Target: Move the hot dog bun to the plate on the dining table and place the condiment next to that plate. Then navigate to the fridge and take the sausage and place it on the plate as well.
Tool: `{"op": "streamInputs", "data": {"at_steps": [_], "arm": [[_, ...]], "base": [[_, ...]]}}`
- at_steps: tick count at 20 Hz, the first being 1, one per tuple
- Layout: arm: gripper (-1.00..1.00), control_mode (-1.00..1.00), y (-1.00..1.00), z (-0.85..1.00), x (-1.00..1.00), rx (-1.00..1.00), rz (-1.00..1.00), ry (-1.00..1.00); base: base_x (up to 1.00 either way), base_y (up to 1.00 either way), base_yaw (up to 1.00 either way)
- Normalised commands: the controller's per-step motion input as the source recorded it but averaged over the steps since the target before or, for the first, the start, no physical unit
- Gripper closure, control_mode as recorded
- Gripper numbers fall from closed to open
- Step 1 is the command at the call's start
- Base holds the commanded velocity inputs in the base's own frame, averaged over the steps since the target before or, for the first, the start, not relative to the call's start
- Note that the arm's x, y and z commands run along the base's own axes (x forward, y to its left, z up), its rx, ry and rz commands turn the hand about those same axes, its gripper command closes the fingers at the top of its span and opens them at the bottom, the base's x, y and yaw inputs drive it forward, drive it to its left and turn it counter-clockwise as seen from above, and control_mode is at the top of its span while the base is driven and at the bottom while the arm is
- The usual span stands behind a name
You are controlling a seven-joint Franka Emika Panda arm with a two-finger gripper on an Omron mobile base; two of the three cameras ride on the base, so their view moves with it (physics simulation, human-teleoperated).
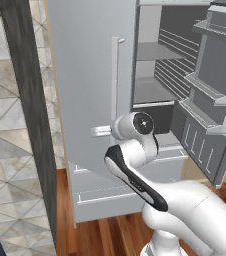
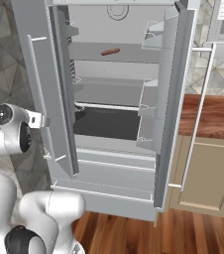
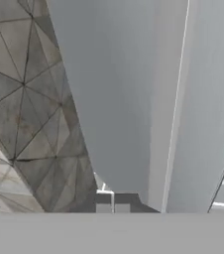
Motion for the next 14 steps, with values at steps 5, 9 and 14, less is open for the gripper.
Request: {"op": "streamInputs", "data": {"at_steps": [5,9,14], "arm": [[-1.0,-1.0,0.78,0.18,-0.84,0.02,0.07,0.06],[-1.0,-1.0,-0.79,0.09,-1.0,0.0,-0.05,-0.06],[-1.0,-1.0,-1.0,0.0,-0.9,0.0,-0.15,0.0]], "base": [[0.0,0.0,0.0],[0.0,0.0,0.0],[0.0,0.0,0.0]]}}
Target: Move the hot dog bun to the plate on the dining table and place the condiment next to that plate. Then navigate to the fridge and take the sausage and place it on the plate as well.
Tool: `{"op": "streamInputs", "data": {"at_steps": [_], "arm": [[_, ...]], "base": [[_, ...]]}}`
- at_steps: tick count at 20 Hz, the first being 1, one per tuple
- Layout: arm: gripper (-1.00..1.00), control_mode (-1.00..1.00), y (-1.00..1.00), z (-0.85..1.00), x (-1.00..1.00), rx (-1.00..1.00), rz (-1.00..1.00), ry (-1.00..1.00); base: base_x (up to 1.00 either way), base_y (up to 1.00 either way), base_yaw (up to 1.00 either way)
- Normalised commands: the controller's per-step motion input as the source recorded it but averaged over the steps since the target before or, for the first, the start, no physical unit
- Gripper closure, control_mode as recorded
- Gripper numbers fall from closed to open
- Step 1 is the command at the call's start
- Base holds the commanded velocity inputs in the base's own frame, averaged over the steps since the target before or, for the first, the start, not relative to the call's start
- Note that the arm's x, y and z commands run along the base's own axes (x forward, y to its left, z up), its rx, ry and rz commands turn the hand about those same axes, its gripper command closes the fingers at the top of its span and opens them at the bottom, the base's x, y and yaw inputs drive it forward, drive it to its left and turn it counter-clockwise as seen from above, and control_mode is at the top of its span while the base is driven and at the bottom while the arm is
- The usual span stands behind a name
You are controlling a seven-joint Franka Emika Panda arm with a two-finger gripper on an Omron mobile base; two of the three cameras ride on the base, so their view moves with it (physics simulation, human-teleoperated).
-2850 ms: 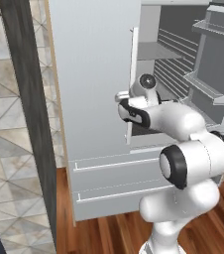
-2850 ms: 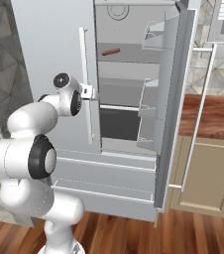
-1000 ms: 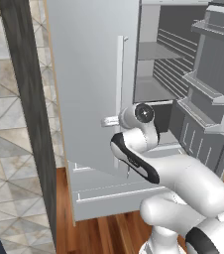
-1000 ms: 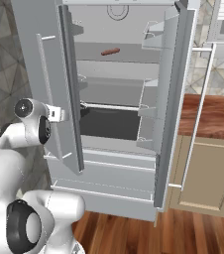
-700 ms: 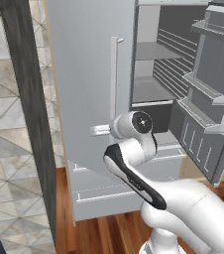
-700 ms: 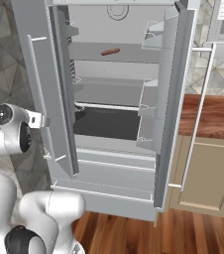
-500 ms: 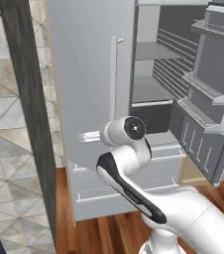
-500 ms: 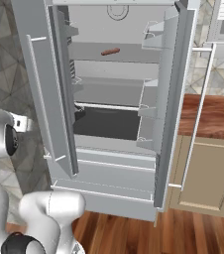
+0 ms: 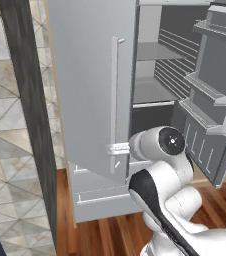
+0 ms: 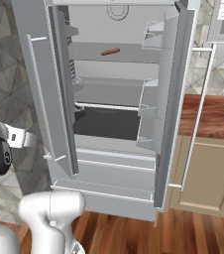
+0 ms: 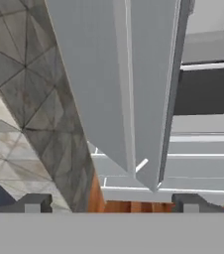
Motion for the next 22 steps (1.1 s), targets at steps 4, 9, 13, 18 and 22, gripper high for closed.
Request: {"op": "streamInputs", "data": {"at_steps": [4,9,13,18,22], "arm": [[-1.0,-1.0,-1.0,0.0,-0.27,0.0,-0.07,0.0],[-1.0,-1.0,-1.0,0.0,0.0,0.0,-0.01,0.0],[-1.0,-1.0,-1.0,0.0,0.37,0.09,0.0,0.0],[-1.0,-1.0,-0.88,0.0,0.91,0.24,0.0,0.0],[-1.0,-1.0,-0.16,0.0,1.0,0.16,-0.07,0.0]], "base": [[0.0,0.0,0.0],[0.0,0.0,0.0],[0.0,0.0,0.0],[0.0,0.0,0.0],[0.0,0.0,0.0]]}}
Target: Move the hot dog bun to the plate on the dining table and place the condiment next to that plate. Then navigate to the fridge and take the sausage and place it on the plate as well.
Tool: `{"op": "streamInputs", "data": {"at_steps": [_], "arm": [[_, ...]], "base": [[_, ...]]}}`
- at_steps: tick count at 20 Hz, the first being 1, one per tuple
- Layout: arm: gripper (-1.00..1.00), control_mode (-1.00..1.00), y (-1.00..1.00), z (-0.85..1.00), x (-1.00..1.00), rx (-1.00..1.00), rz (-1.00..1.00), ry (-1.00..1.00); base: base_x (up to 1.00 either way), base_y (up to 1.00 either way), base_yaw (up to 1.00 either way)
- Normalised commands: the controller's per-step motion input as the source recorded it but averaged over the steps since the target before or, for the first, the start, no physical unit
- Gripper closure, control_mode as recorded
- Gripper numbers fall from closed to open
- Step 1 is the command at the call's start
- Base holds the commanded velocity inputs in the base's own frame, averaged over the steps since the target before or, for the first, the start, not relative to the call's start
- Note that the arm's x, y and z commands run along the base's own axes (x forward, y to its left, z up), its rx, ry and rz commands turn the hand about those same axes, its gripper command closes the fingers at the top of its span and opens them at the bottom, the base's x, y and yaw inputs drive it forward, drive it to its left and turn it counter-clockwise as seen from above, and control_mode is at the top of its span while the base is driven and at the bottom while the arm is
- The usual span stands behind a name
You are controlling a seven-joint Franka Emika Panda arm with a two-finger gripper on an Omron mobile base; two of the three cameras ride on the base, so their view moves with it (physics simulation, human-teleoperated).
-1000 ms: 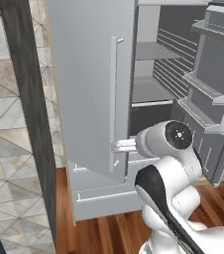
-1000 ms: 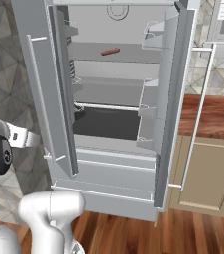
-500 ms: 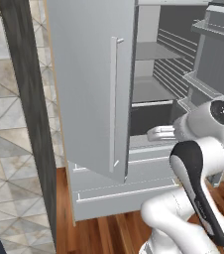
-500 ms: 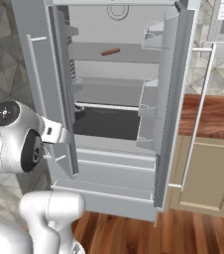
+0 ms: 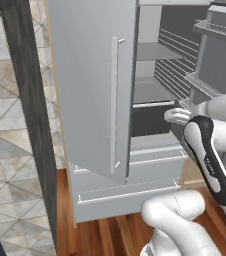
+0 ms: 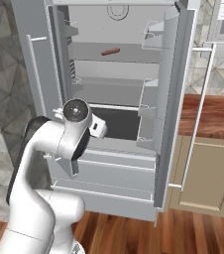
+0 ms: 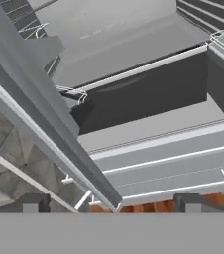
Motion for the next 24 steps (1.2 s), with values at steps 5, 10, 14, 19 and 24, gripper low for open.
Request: {"op": "streamInputs", "data": {"at_steps": [5,10,14,19,24], "arm": [[-1.0,-1.0,0.34,0.0,1.0,0.01,-0.18,0.0],[-1.0,-1.0,0.08,0.0,1.0,0.01,-0.15,0.04],[-1.0,-1.0,-0.36,0.0,0.91,0.11,-0.03,0.1],[-1.0,-1.0,-0.3,0.0,0.88,0.15,0.0,0.09],[-1.0,-1.0,0.14,0.0,0.35,0.08,0.0,0.03]], "base": [[0.0,0.0,0.0],[0.0,0.0,0.0],[0.0,0.0,0.0],[0.0,0.0,0.0],[0.0,0.0,0.0]]}}
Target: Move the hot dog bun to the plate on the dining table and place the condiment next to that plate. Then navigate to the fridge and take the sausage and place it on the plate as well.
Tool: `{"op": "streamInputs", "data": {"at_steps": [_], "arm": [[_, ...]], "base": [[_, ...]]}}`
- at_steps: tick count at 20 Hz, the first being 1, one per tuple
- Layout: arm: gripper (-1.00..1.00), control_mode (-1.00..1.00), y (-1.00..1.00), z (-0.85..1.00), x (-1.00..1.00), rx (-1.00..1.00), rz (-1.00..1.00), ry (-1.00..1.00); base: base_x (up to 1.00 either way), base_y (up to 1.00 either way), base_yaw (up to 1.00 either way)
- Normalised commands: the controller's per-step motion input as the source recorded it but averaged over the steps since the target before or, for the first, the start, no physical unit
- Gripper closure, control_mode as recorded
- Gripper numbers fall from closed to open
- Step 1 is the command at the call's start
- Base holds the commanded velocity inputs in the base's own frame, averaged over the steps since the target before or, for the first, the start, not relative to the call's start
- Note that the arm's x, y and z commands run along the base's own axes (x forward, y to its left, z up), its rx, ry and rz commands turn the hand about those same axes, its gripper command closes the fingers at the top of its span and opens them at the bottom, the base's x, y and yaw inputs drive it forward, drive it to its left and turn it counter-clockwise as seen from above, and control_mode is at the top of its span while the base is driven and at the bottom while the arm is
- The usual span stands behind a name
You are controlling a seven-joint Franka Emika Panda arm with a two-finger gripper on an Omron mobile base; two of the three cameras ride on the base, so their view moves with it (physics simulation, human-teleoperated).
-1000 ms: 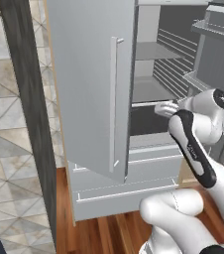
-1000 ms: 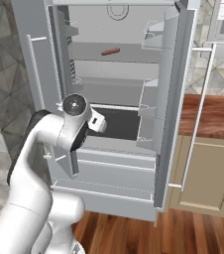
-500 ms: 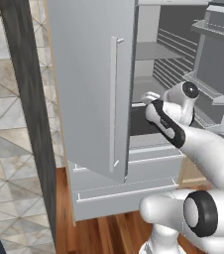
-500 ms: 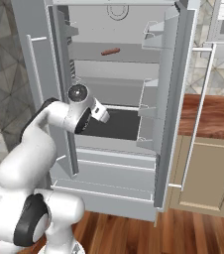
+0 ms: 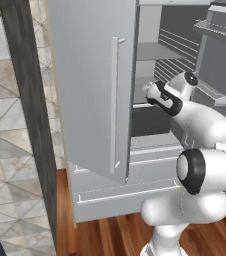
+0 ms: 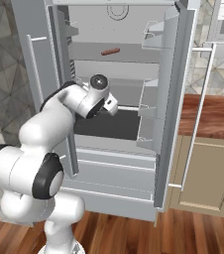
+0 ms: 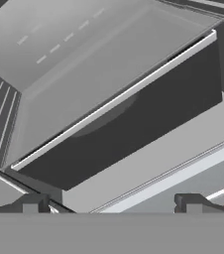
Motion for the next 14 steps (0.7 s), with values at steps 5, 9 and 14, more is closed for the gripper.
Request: {"op": "streamInputs", "data": {"at_steps": [5,9,14], "arm": [[-1.0,-1.0,0.47,0.0,0.01,0.0,0.0,0.0],[-1.0,-1.0,0.59,0.0,0.01,0.0,0.0,0.0],[-1.0,-1.0,0.43,0.0,0.2,0.01,0.0,0.02]], "base": [[0.0,0.0,0.0],[0.0,0.0,0.0],[0.0,0.0,0.0]]}}
